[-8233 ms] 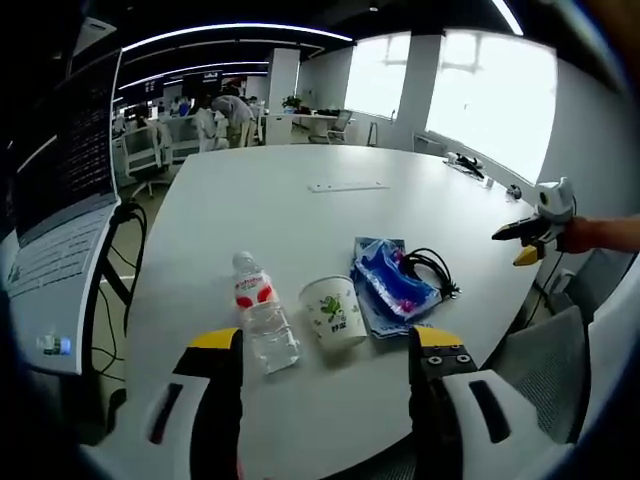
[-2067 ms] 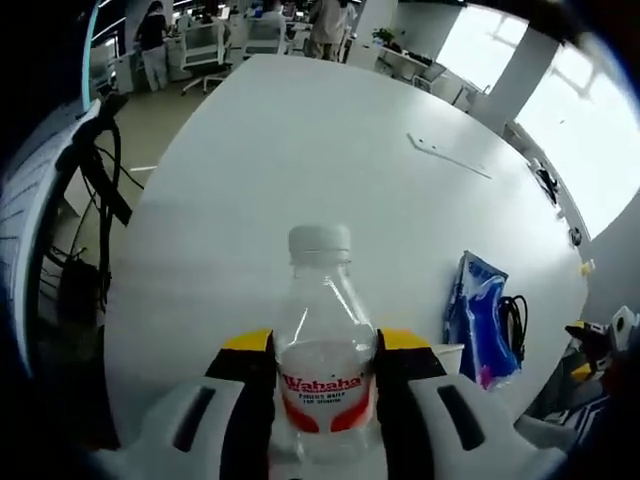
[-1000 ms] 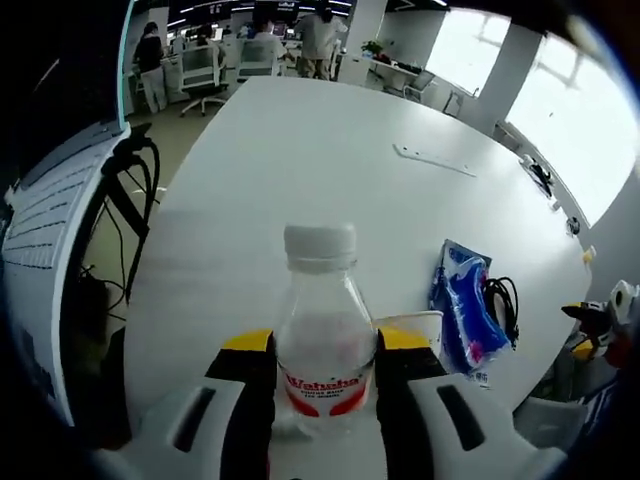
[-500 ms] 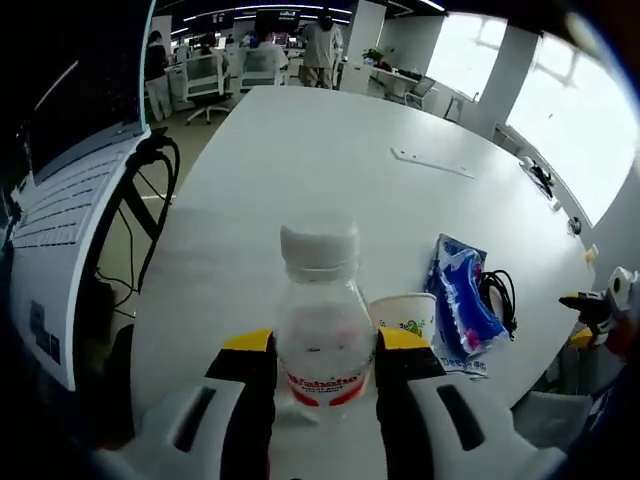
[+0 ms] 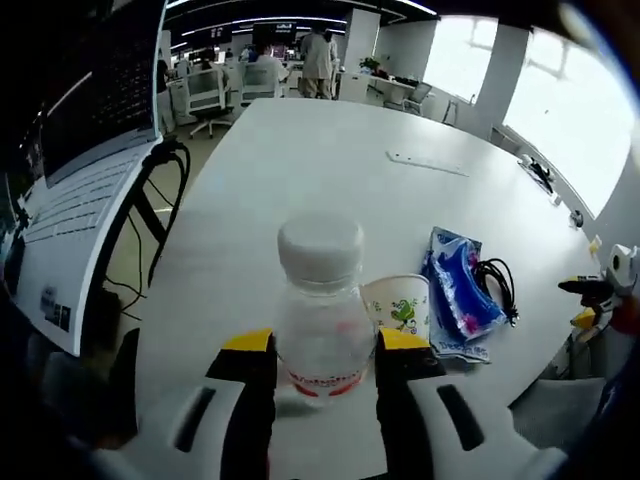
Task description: Arrange the tabletop items into an orderly group along one side of the table until the central work area is clear of visible clutter.
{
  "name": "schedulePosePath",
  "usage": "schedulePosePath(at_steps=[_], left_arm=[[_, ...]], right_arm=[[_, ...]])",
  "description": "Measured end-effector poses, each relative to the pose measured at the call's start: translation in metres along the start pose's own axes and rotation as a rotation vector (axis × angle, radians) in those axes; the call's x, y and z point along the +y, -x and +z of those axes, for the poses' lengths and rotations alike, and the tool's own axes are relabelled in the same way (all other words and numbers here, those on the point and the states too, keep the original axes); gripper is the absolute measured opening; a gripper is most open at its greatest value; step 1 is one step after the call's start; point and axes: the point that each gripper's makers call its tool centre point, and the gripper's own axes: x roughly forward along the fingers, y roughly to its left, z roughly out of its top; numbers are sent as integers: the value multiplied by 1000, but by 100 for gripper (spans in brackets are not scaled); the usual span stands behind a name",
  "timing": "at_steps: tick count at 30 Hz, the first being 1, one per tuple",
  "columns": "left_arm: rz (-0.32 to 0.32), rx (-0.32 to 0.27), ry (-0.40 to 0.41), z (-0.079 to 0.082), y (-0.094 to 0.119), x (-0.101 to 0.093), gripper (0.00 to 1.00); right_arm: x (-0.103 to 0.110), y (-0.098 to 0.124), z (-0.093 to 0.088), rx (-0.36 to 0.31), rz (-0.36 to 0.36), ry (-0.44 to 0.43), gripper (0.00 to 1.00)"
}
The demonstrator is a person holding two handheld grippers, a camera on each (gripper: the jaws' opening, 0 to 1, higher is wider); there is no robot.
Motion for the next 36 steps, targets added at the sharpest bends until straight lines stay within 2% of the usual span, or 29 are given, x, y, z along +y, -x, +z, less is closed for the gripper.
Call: schedulePosePath(at_steps=[17, 36], left_arm=[[14, -36, -31, -13, 9, -1, 37], [40, -44, -59, -24, 12, -5, 37]], right_arm=[[6, -8, 1, 17, 32, 17, 65], [6, -6, 0, 38, 35, 31, 65]])
